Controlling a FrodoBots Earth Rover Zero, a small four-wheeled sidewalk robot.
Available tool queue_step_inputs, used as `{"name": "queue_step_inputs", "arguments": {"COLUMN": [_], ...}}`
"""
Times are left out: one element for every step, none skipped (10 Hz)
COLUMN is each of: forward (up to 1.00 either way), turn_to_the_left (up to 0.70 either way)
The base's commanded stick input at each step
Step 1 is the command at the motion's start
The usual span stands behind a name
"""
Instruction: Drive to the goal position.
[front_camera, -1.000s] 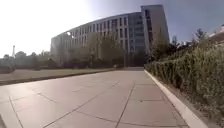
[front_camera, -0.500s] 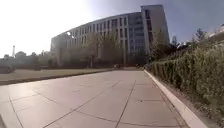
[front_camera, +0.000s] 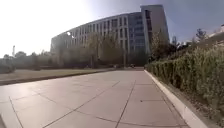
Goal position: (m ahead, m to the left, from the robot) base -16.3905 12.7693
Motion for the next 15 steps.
{"name": "queue_step_inputs", "arguments": {"forward": [0.04, 0.04, 0.04, 0.04, 0.04, 0.04, 0.04, 0.04, 0.04, 0.04, 0.04, 0.04, 0.04, 0.04, 0.04], "turn_to_the_left": [0.00, 0.00, 0.00, 0.00, 0.00, 0.00, 0.00, 0.00, 0.00, 0.00, 0.00, 0.00, 0.00, 0.00, 0.00]}}
